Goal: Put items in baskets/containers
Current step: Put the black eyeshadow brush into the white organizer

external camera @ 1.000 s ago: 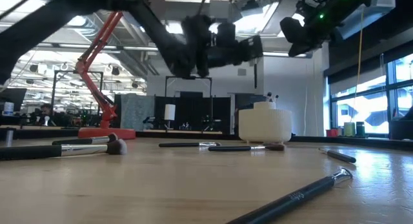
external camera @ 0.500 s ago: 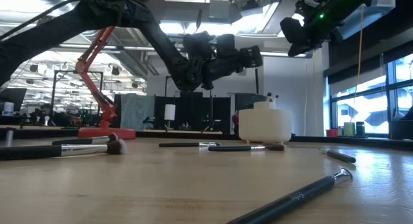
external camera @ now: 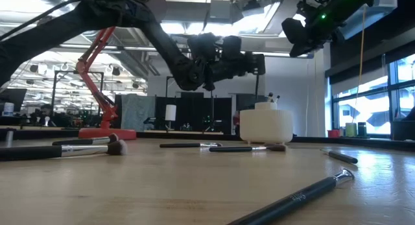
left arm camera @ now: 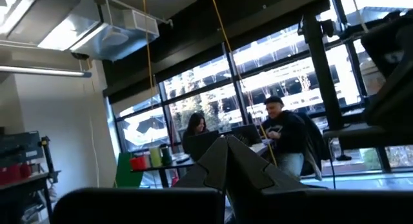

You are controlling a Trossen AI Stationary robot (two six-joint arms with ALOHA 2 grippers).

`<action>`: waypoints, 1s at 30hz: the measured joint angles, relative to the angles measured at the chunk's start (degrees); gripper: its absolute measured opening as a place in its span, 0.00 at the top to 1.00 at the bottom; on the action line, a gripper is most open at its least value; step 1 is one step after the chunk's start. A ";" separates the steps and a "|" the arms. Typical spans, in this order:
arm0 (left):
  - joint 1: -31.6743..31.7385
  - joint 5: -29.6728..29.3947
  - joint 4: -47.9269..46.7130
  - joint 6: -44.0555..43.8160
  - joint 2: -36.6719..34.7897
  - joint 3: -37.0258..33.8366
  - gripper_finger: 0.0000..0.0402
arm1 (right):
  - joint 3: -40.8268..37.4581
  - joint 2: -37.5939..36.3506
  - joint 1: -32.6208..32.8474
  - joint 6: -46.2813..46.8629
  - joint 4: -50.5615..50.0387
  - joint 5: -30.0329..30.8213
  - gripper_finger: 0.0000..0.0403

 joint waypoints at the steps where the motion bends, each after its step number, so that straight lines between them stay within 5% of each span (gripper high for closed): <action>1: 0.01 -0.02 0.35 0.16 0.53 0.21 0.99 | 0.00 0.00 0.00 -0.01 0.00 0.00 0.90; 16: 0.01 0.86 -0.98 -0.43 7.27 7.87 0.98 | 0.00 0.00 0.00 -1.03 -0.33 -0.18 0.90; 30: -4.77 -18.25 -28.59 9.40 -1.38 7.70 0.79 | 0.00 0.02 0.28 1.66 -3.50 -1.66 0.90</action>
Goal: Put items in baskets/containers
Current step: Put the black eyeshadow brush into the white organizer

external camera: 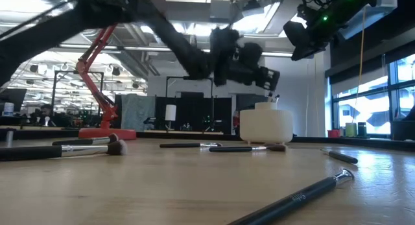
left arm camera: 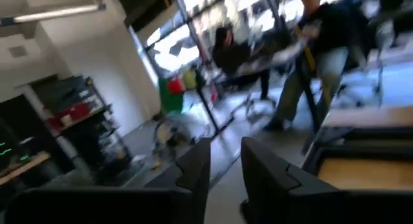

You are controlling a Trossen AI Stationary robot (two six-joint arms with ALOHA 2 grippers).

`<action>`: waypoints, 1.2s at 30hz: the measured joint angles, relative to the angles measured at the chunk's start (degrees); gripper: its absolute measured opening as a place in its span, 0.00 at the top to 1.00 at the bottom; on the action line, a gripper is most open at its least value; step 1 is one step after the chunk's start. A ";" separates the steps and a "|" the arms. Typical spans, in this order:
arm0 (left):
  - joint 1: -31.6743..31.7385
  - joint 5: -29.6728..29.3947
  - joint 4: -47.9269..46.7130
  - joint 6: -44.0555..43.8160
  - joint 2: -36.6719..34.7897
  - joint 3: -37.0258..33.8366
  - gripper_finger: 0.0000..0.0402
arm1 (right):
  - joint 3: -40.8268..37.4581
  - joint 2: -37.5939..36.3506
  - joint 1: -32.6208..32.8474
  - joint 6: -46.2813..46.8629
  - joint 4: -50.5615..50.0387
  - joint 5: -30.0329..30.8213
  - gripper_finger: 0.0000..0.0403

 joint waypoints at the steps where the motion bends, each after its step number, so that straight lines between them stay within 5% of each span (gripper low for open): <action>1: -0.33 -1.51 -4.98 0.31 -1.98 0.00 0.78 | 0.00 0.00 0.20 0.00 0.00 0.09 0.90; 5: -1.21 -0.99 -29.54 -2.46 -9.84 0.09 0.75 | 0.00 0.00 0.85 -0.04 -0.03 0.13 0.90; 11: -0.72 11.24 -65.50 -8.84 -19.58 0.06 0.75 | 0.00 0.02 0.97 0.11 -3.48 -4.36 0.90; 15: -0.97 21.38 -78.68 -14.82 -22.69 -3.16 0.77 | 0.00 0.00 0.97 0.11 -3.65 -4.91 0.90; 19: -3.40 25.46 -80.19 -17.74 -23.07 -9.26 0.78 | 0.00 0.00 0.97 0.08 -2.36 -5.06 0.90; 25: -7.59 19.52 -68.28 -25.97 -20.76 -17.51 0.76 | 0.00 0.00 0.97 0.09 -1.47 -8.47 0.90; 36: -9.92 15.05 -68.69 -28.32 -19.10 -18.84 0.64 | 0.00 0.00 0.94 0.17 -1.20 -9.03 0.90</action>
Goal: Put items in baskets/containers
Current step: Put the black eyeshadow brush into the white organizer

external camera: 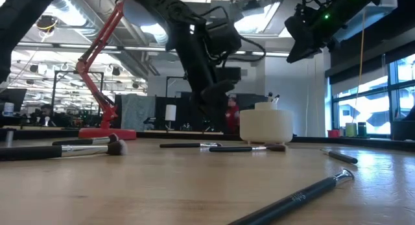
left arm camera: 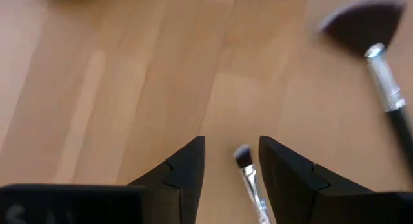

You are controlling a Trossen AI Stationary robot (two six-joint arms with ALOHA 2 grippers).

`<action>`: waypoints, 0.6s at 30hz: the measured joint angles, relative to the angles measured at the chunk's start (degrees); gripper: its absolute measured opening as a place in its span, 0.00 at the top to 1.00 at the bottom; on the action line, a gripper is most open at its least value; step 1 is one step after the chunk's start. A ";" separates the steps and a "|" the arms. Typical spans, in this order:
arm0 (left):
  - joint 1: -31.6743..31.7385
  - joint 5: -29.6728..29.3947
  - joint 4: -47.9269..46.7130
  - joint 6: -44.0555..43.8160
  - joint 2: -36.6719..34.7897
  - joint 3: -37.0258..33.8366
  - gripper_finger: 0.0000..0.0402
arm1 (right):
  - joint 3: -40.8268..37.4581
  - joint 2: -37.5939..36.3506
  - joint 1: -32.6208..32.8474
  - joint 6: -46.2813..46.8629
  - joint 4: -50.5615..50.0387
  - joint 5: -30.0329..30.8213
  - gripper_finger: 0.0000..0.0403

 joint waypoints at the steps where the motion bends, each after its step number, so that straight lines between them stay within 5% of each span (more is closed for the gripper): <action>1: 0.14 -0.30 0.01 0.06 0.52 0.00 0.63 | 0.00 0.00 0.00 0.00 0.02 0.01 0.90; 9: 1.10 1.65 0.18 -1.50 4.13 0.17 0.64 | 0.00 0.00 0.00 0.12 0.00 0.06 0.90; 18: 1.08 4.71 -1.68 -2.32 3.95 0.17 0.84 | 0.00 0.00 -0.02 -0.04 0.00 0.09 0.90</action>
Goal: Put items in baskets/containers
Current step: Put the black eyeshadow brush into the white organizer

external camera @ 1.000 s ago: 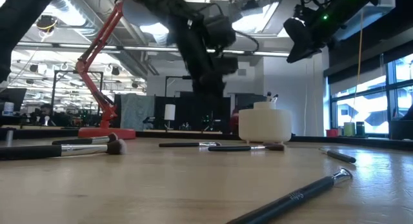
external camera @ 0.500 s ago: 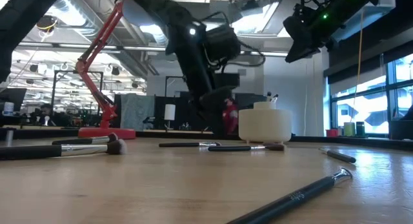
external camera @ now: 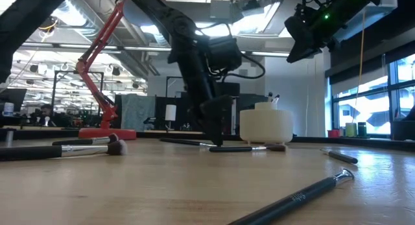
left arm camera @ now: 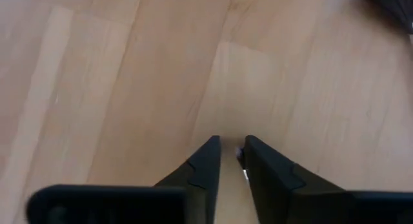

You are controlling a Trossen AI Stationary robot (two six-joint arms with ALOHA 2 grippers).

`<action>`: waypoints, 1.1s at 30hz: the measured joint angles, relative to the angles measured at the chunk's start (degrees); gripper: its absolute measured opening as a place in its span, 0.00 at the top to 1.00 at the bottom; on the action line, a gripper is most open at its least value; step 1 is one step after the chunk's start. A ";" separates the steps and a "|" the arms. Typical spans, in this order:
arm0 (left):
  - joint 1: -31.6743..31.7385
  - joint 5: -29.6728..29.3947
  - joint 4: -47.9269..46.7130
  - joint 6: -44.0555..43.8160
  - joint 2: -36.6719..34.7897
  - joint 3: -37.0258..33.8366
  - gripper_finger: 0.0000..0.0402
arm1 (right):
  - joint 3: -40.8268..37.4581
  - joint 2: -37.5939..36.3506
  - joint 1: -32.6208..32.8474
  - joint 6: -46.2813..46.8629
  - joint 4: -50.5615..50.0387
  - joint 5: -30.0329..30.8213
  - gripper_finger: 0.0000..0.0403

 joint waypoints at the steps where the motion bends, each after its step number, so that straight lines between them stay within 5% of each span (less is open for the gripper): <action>1: -0.01 -0.06 -0.36 -0.01 -0.25 -0.07 0.86 | 0.00 0.00 0.00 -0.02 0.00 0.00 0.90; 7: 0.02 -0.08 -2.16 0.80 -1.91 1.08 0.90 | 0.00 0.00 0.00 0.00 -0.02 0.00 0.90; 23: -1.77 -0.92 -5.67 1.05 -1.55 1.65 0.67 | 0.00 0.00 0.00 -0.02 -0.02 -0.02 0.90; 33: -1.41 -2.63 -5.11 2.44 -0.81 1.66 0.79 | 0.00 0.00 0.00 0.04 -0.01 -0.15 0.90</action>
